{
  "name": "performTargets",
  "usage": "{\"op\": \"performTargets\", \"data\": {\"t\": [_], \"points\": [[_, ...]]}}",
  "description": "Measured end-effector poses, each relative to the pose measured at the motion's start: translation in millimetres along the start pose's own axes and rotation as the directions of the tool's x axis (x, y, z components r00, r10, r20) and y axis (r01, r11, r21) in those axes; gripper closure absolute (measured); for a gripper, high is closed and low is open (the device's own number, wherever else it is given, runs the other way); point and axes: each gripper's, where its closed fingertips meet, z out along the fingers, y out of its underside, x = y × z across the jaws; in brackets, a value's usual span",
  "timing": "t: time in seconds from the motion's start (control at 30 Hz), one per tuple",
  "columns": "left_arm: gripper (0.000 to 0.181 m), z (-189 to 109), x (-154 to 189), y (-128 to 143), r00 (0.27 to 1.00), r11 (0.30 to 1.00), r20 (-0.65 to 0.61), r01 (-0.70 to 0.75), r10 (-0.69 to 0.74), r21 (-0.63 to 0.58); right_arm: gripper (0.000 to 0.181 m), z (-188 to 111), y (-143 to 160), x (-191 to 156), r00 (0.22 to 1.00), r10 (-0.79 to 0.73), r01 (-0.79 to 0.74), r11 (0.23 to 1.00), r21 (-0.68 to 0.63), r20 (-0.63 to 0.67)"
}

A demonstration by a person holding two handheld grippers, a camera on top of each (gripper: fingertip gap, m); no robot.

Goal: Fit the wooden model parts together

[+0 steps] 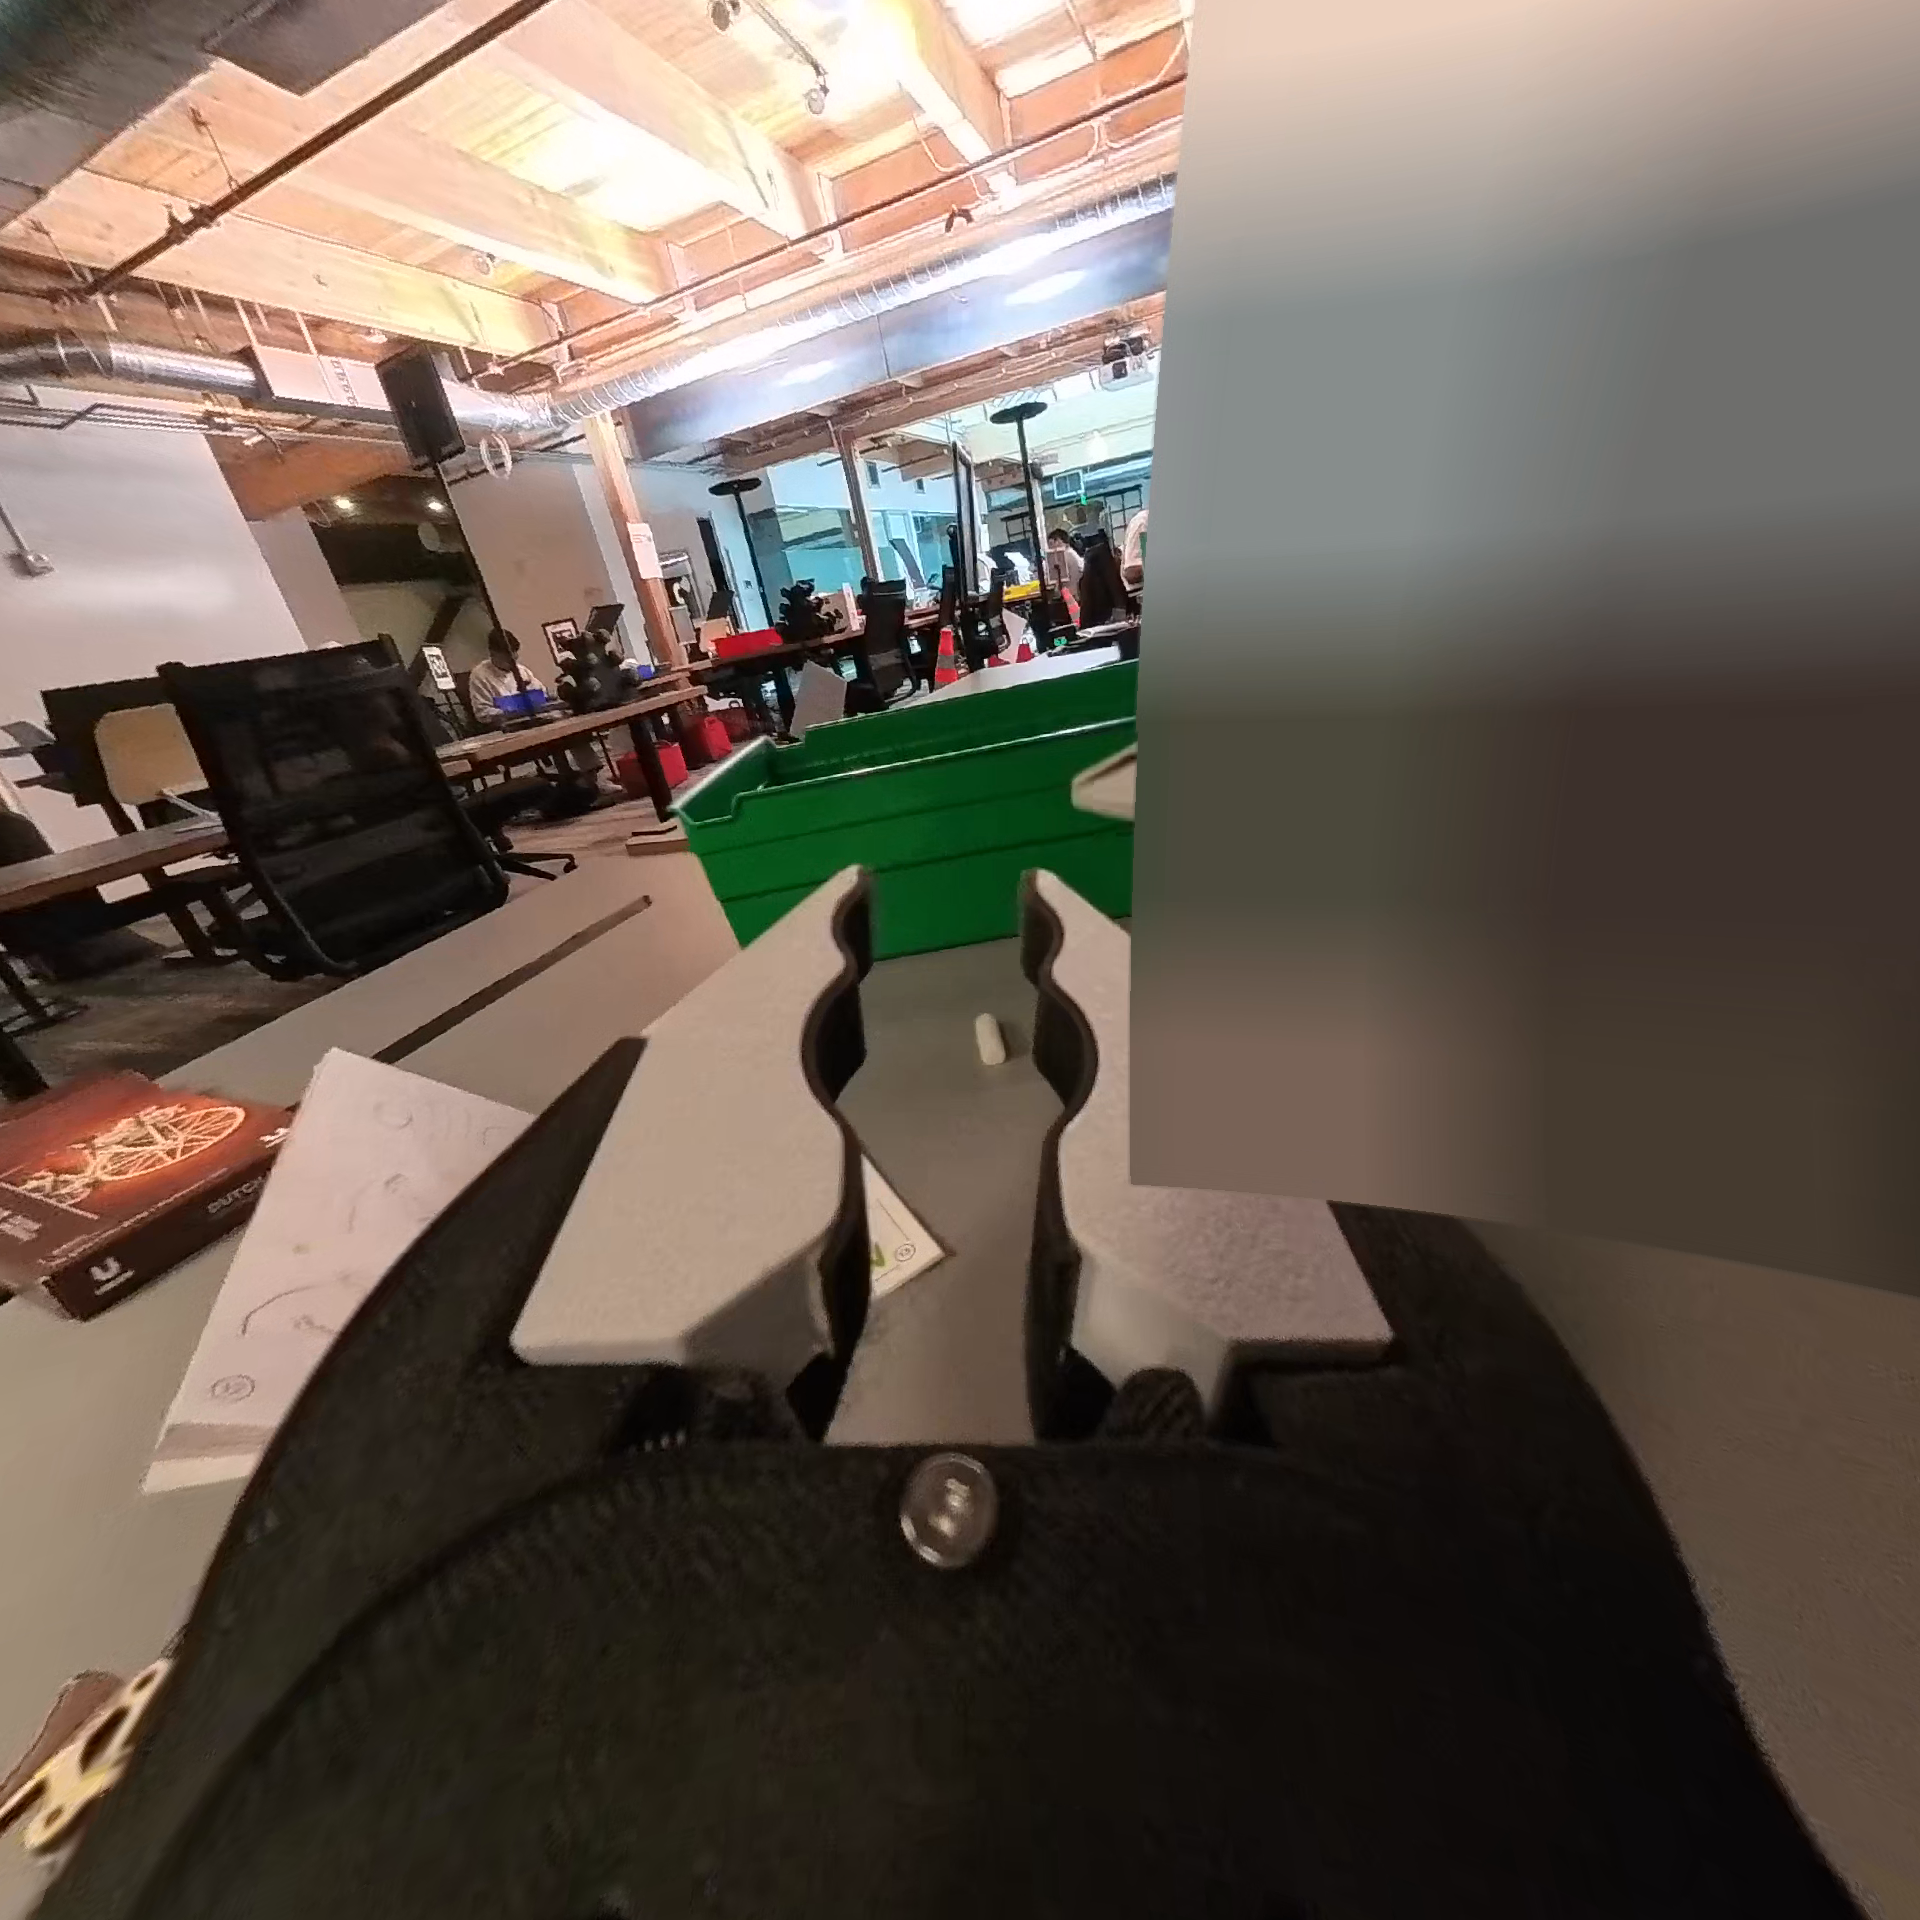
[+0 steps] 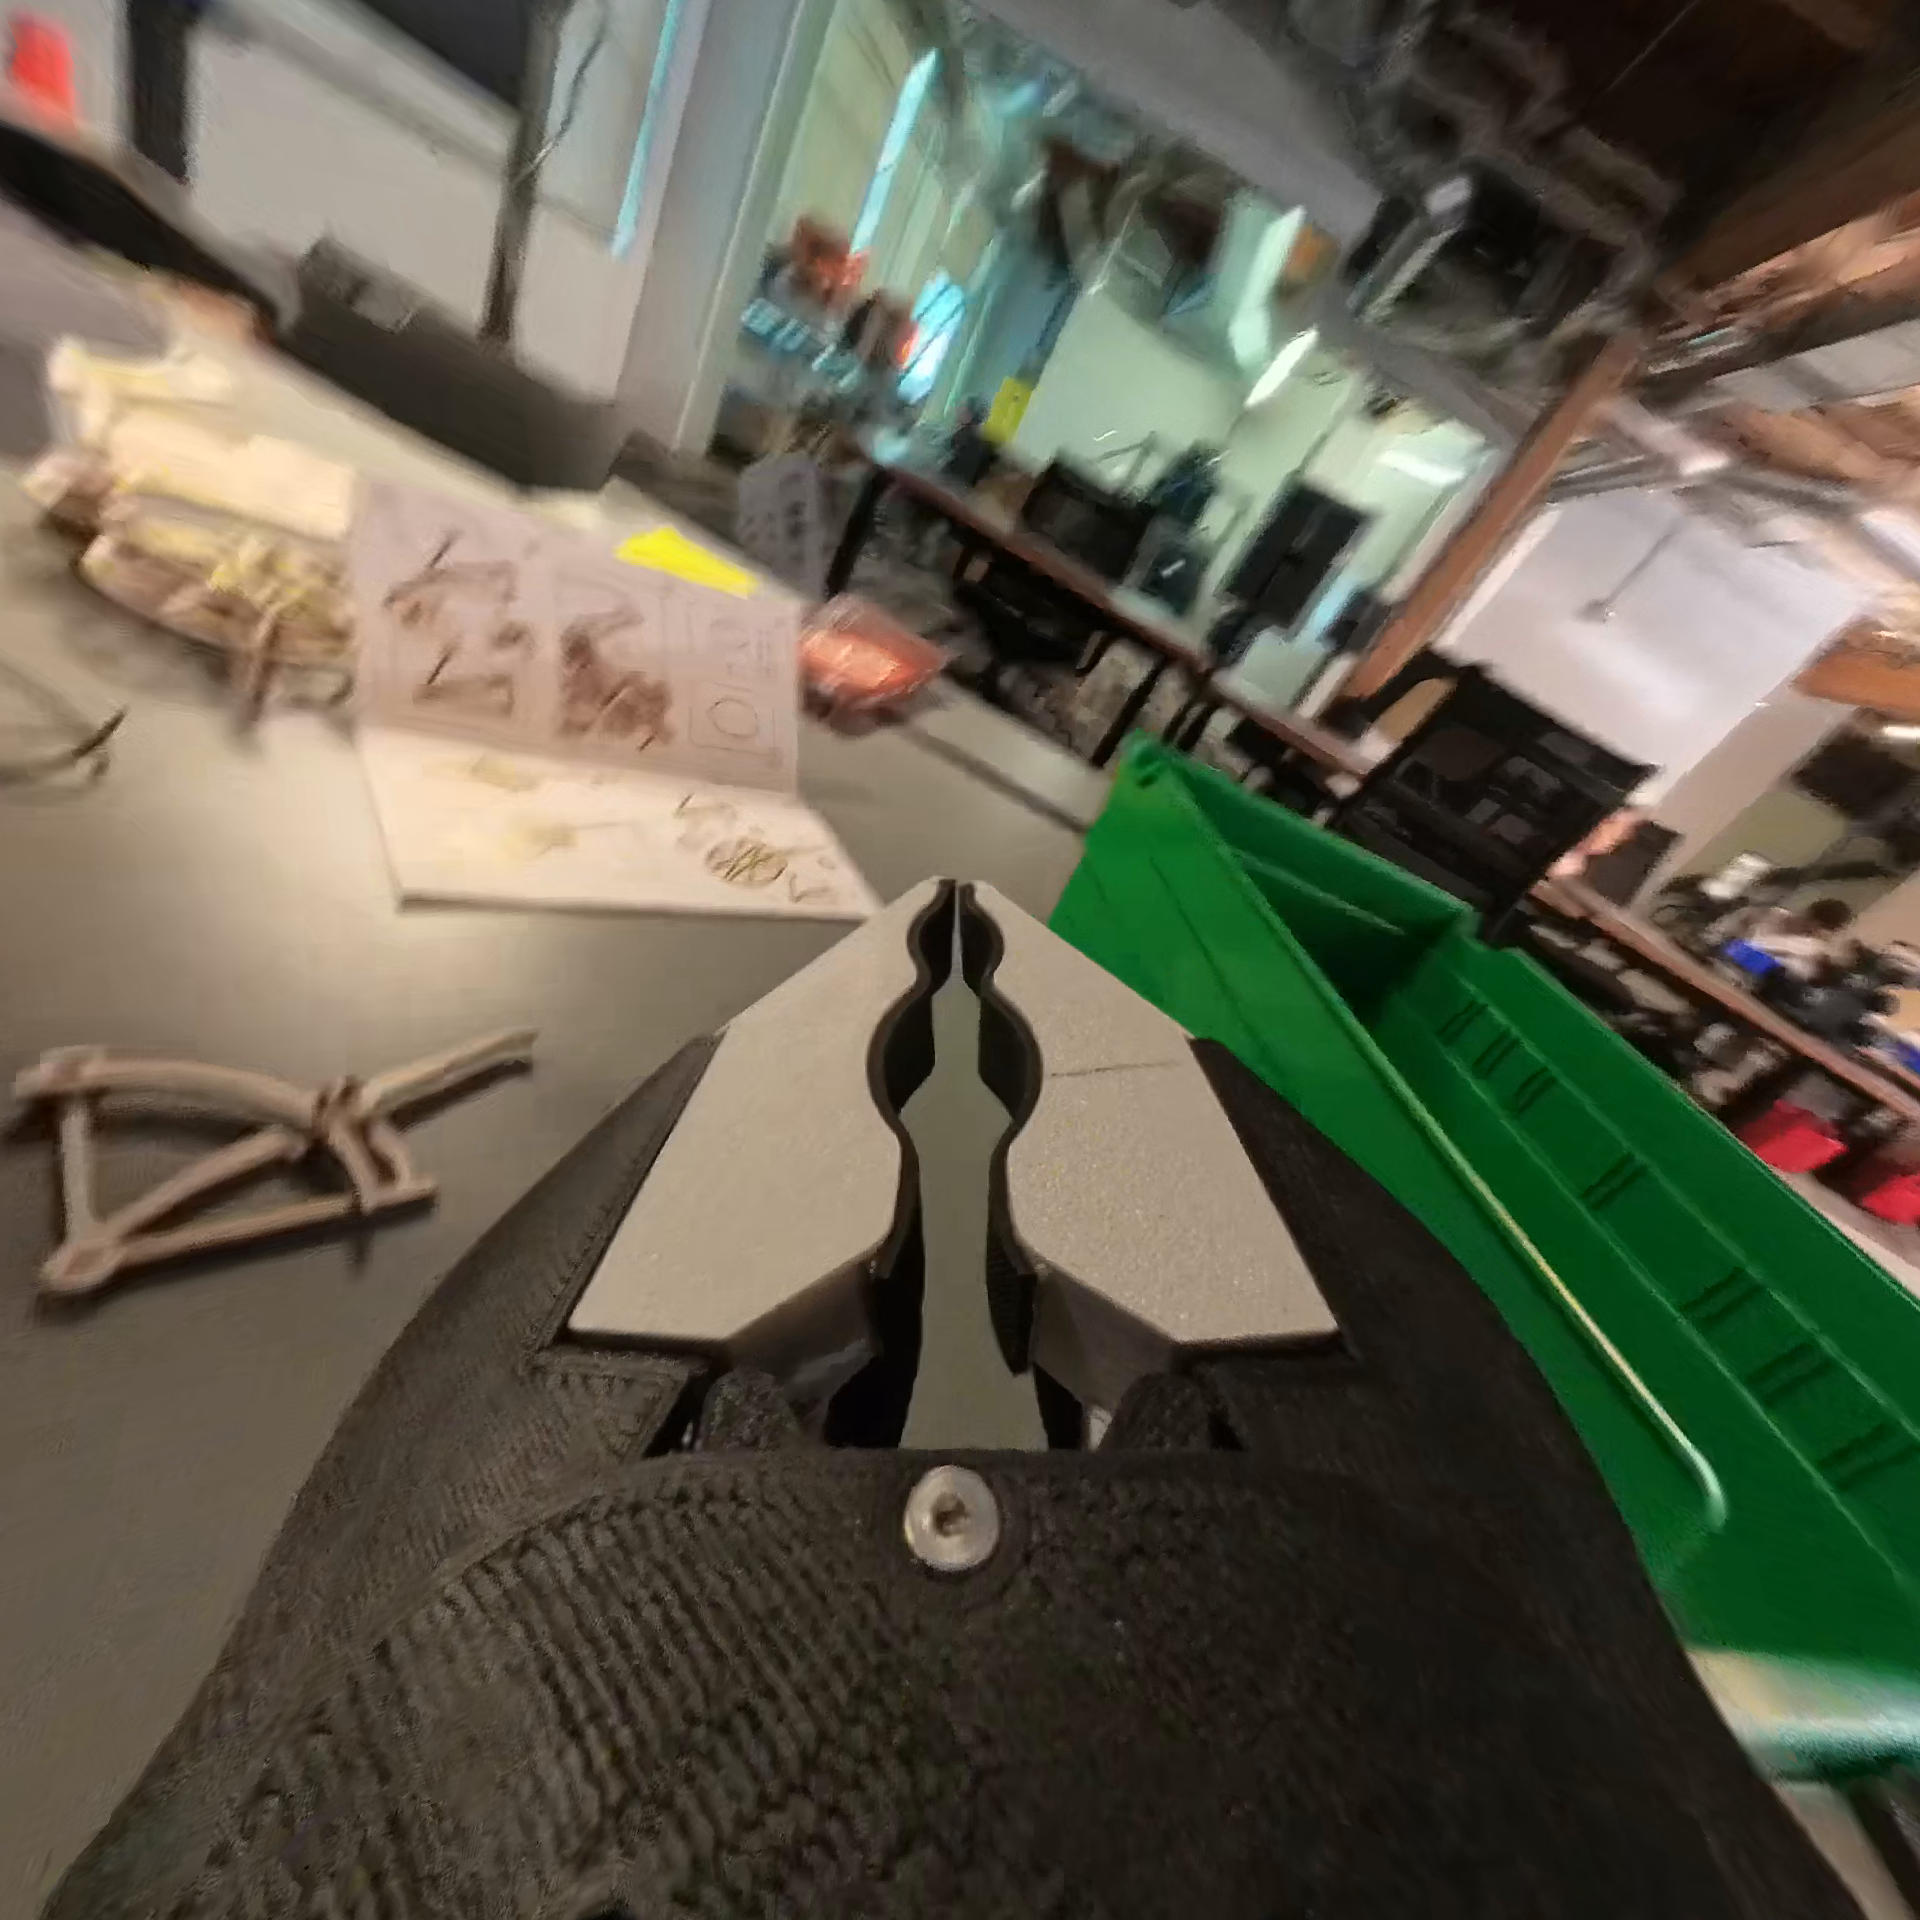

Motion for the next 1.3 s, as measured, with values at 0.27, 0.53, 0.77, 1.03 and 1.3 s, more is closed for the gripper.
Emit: {"op": "performTargets", "data": {"t": [0.27, 0.53, 0.77, 1.03, 1.3], "points": [[0.155, 0.0, -6.4, 0.1, 0.999, 0.999, 0.017, 0.042, -0.042, 0.008, 0.176, -3.0, 46.4, -72.0, 0.694, 0.066, 0.373, 0.819, -0.436, 0.717], [0.155, -0.6, -9.9, 1.1, 0.998, 0.998, 0.021, 0.066, -0.066, 0.007, 0.175, 0.5, 68.2, -78.9, 0.549, 0.215, 0.478, 0.712, -0.514, 0.808], [0.155, 0.4, -8.6, 3.2, 0.993, 0.993, -0.003, 0.117, -0.117, -0.009, 0.181, 10.3, 54.2, -78.2, 0.603, 0.028, 0.48, 0.786, -0.39, 0.798], [0.162, 8.6, 1.0, 22.8, 0.949, 0.947, -0.094, 0.283, -0.3, -0.154, 0.181, 13.9, -51.1, -94.1, 0.521, -0.729, 0.774, 0.623, 0.116, 0.444], [0.173, 7.8, 16.3, 20.2, 0.945, 0.954, -0.172, 0.254, -0.279, -0.157, 0.181, 4.4, -68.6, -108.7, 0.382, -0.863, 0.859, 0.464, 0.215, 0.331]]}}
